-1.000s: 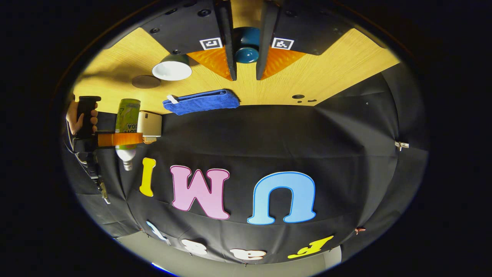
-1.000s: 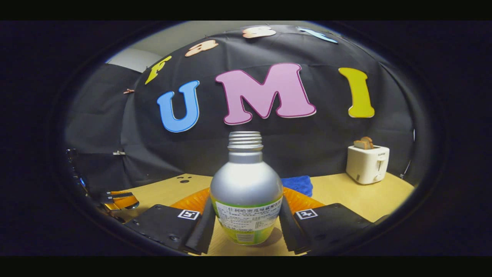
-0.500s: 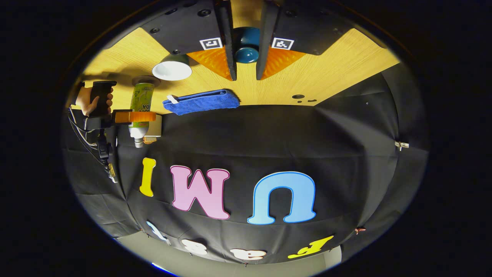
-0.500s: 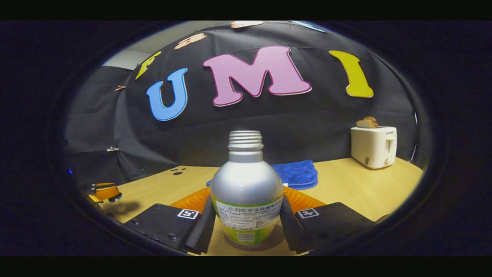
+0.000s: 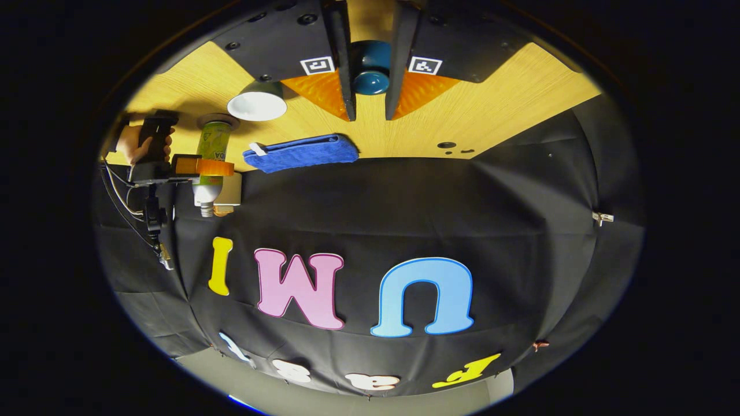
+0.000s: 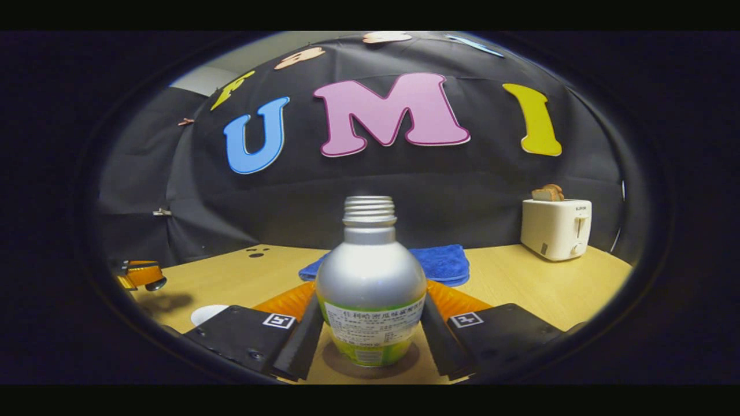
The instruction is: Open the teacup lid with one hand, grasp the water bottle and pour water into the teacup with the other hand; after pouring, place the water bottle on the coaster and then close the teacup lid.
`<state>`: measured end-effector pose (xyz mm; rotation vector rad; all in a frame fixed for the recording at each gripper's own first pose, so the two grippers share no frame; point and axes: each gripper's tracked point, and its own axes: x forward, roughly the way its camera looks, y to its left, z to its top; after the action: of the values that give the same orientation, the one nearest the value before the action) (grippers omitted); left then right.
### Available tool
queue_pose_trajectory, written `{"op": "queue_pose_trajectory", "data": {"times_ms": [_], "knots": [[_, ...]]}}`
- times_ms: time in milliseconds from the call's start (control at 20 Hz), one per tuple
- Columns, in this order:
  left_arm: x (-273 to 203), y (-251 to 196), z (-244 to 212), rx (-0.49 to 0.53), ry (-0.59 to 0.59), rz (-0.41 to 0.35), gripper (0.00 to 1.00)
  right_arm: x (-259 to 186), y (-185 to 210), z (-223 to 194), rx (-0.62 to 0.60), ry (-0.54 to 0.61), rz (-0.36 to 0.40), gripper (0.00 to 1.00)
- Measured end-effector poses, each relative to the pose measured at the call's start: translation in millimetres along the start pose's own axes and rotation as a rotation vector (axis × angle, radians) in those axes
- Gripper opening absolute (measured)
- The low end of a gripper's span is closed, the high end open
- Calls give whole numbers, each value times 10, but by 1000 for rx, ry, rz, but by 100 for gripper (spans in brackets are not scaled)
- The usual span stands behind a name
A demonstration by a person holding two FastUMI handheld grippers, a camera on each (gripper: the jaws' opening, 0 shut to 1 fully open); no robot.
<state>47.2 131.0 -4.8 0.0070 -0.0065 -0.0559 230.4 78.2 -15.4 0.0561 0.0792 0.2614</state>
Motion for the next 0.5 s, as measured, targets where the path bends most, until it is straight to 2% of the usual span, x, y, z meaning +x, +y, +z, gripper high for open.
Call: {"op": "queue_pose_trajectory", "data": {"times_ms": [150,200,350,500], "knots": [[-1,-4,4,0,0,0,32,-2,-65,-135,-45,44,-35,88],[-3,-4,-5,0,0,0,32,-81,-84,-177,-53,55,-47,100],[-4,-2,-3,-1,0,0,32,-181,-31,-214,-39,80,-42,100],[-7,-3,-5,-1,-1,0,32,-349,-8,-221,-108,75,-57,100]]}}
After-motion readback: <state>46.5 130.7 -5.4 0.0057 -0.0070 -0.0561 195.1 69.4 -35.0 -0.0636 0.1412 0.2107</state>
